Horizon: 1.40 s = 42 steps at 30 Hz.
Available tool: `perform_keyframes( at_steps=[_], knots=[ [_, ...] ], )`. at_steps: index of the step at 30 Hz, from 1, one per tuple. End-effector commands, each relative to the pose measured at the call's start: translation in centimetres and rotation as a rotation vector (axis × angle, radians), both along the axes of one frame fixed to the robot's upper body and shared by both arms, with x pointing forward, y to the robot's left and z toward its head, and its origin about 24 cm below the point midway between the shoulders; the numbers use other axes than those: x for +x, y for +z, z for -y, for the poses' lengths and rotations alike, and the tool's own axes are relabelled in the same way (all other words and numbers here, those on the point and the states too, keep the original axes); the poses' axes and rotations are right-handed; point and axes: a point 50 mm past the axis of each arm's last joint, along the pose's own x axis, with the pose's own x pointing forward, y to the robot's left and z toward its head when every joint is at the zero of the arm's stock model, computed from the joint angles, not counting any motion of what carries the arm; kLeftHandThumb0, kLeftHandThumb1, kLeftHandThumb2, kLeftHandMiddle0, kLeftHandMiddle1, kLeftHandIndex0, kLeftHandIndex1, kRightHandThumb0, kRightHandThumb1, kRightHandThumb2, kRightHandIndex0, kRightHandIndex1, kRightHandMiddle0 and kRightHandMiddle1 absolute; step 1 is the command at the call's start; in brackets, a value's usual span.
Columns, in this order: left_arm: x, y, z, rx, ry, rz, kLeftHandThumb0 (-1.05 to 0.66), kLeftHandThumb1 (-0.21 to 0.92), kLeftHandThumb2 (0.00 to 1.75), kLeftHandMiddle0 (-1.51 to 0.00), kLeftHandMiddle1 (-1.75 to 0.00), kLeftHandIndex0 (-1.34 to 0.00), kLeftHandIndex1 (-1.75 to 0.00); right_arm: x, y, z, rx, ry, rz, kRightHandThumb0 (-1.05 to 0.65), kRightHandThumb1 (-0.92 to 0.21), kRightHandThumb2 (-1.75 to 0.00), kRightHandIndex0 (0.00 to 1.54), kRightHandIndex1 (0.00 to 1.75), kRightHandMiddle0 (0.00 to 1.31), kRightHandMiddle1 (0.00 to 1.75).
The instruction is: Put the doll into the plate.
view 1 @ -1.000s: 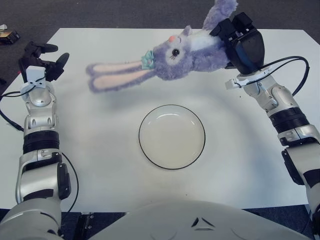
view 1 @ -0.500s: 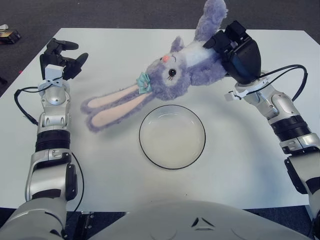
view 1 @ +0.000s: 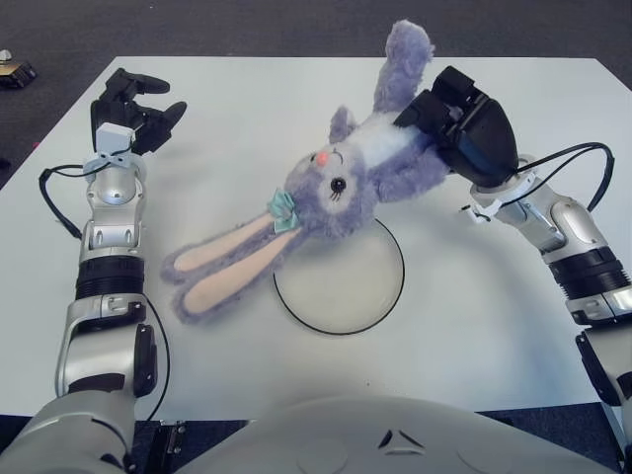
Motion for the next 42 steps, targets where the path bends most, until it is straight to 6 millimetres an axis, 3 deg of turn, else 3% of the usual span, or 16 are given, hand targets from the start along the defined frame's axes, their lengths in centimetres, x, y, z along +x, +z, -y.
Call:
perform_keyframes(
  at_steps=[1,10,17,21,31,35,42],
  knots=[
    [0.1,0.1,0.3,0.001,-0.022,-0.006,-0.01,0.92,0.1,-0.77,-1.06,-0.48,-1.33,-0.4,0.6,0.5,0.046,0.014,0.005,0.08,-0.79,-0.39,0.9,1.75,0.68,1.75],
    [0.4,0.1,1.1,0.001,-0.069,-0.009,-0.01,0.92,0.1,-0.77,-1.05,-0.48,-1.35,-1.1,0.4,0.5,0.071,0.099,-0.038,0.02,-0.9,-0.21,0.86,1.75,0.64,1.75],
    [0.5,0.1,1.4,0.004,-0.083,-0.006,-0.01,0.92,0.11,-0.77,-1.05,-0.48,-1.35,-1.5,0.2,0.6,0.073,0.137,-0.068,0.01,-0.92,-0.17,0.86,1.75,0.64,1.75],
    [0.5,0.1,2.1,0.01,-0.106,0.002,-0.01,0.92,0.11,-0.77,-1.05,-0.47,-1.35,-2.3,-0.2,0.9,0.073,0.19,-0.113,-0.12,-0.92,-0.13,0.84,1.75,0.65,1.75],
    [0.5,0.2,2.4,0.017,-0.114,0.003,-0.01,0.92,0.11,-0.77,-1.05,-0.46,-1.36,-2.7,-0.5,1.4,0.059,0.2,-0.154,-0.16,-0.92,-0.12,0.81,1.75,0.64,1.75],
    [0.5,0.1,2.7,0.026,-0.124,0.003,-0.01,0.92,0.11,-0.77,-1.05,-0.46,-1.37,-2.9,-0.8,1.7,0.049,0.205,-0.188,-0.19,-0.92,-0.14,0.69,1.75,0.56,1.75],
    [0.5,0.1,2.8,0.026,-0.127,0.002,-0.01,0.92,0.12,-0.77,-1.06,-0.45,-1.37,-3.0,-0.8,1.7,0.046,0.204,-0.195,-0.2,-0.92,-0.15,0.65,1.75,0.53,1.75]
  ],
)
